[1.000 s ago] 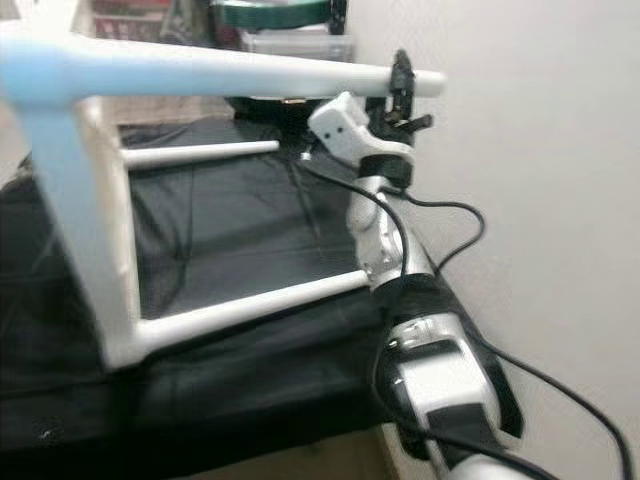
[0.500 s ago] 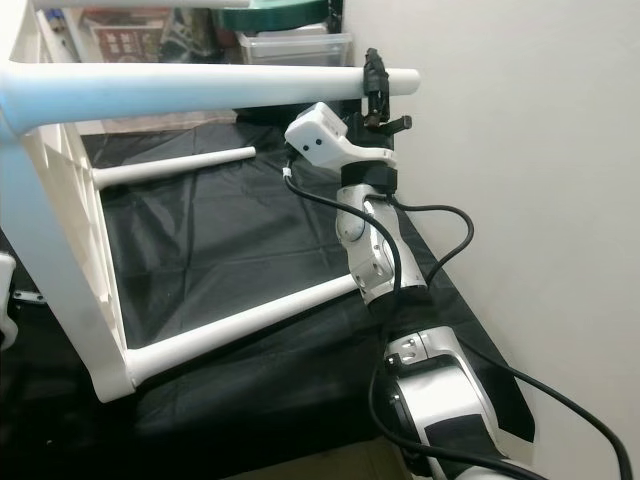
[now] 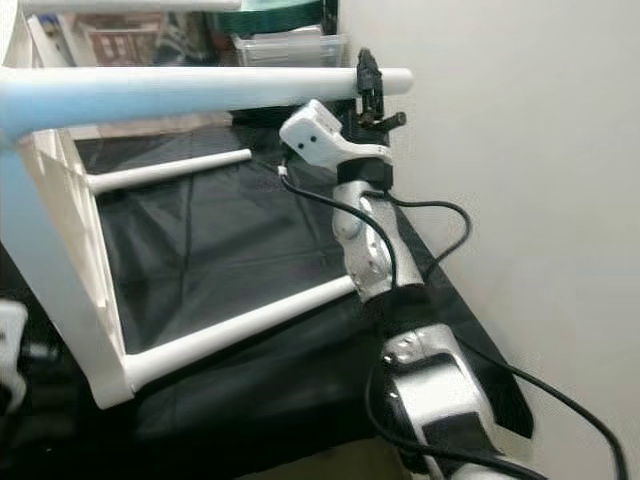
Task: Building children table
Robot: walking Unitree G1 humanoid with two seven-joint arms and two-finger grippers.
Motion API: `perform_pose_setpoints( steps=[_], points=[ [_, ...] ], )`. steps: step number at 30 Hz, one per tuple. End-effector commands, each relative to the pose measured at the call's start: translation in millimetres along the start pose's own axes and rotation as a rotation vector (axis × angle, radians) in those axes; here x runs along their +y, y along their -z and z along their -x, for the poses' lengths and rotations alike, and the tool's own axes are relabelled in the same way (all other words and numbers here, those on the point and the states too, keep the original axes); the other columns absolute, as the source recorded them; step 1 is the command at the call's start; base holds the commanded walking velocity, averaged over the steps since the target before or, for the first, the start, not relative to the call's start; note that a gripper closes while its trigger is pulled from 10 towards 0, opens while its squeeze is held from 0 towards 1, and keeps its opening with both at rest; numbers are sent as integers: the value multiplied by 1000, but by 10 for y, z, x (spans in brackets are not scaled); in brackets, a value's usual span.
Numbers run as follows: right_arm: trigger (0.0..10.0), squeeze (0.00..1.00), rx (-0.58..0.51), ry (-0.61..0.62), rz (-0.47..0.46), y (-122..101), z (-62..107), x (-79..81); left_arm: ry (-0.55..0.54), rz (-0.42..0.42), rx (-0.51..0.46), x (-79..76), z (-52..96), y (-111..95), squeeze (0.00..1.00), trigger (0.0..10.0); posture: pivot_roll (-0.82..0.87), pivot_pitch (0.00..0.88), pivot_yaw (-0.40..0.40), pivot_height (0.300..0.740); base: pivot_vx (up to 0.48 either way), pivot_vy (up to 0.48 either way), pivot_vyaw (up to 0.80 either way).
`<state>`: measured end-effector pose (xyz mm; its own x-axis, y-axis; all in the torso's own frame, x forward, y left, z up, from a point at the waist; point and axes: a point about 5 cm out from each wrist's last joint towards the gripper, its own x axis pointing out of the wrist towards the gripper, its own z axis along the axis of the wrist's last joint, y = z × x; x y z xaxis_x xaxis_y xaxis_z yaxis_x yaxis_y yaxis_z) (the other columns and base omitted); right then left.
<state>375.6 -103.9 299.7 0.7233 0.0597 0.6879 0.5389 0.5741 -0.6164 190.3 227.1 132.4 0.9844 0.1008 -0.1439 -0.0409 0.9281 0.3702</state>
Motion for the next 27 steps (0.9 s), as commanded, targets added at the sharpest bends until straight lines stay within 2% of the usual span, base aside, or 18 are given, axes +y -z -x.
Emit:
perform_pose_setpoints(
  steps=[1,3,4,6,8,10,13,17,20,27],
  points=[
    [10000,0,-117,-344,-132,-418,369,636,404,140,-174,-645,167,-380,0,10000,24,79,-28,734,0,0,0],
    [10000,0,-120,-348,-134,-431,372,645,548,200,-180,-796,362,-464,0,10000,30,82,-35,734,0,0,0],
    [10000,0,-120,-348,-134,-431,372,645,548,200,-180,-796,362,-464,0,10000,30,82,-35,734,0,0,0],
    [10000,0,-120,-349,-132,-441,362,648,682,298,-188,-933,518,-587,0,10000,31,81,-38,734,0,0,0],
    [10000,0,-123,-350,-128,-461,350,648,789,359,-177,-1044,614,-656,0,10000,31,81,-38,734,0,0,0],
    [10000,0,-124,-351,-128,-467,348,649,820,371,-170,-1076,637,-665,0,10000,31,81,-38,734,0,0,0],
    [10000,0,-125,-363,-118,-483,353,669,900,345,-160,-1171,669,-689,0,10000,23,82,-37,734,0,0,0],
    [10000,0,-134,-364,-96,-493,355,672,910,351,-178,-1198,647,-744,0,10000,21,83,-36,734,0,0,0],
    [10000,0,-122,-371,-79,-476,354,680,847,317,-212,-1204,465,-794,0,10000,23,85,-42,734,0,0,0],
    [10000,0,-109,-374,-71,-451,353,683,848,301,-231,-1240,372,-828,0,10000,14,84,-37,734,0,0,0]
  ],
)
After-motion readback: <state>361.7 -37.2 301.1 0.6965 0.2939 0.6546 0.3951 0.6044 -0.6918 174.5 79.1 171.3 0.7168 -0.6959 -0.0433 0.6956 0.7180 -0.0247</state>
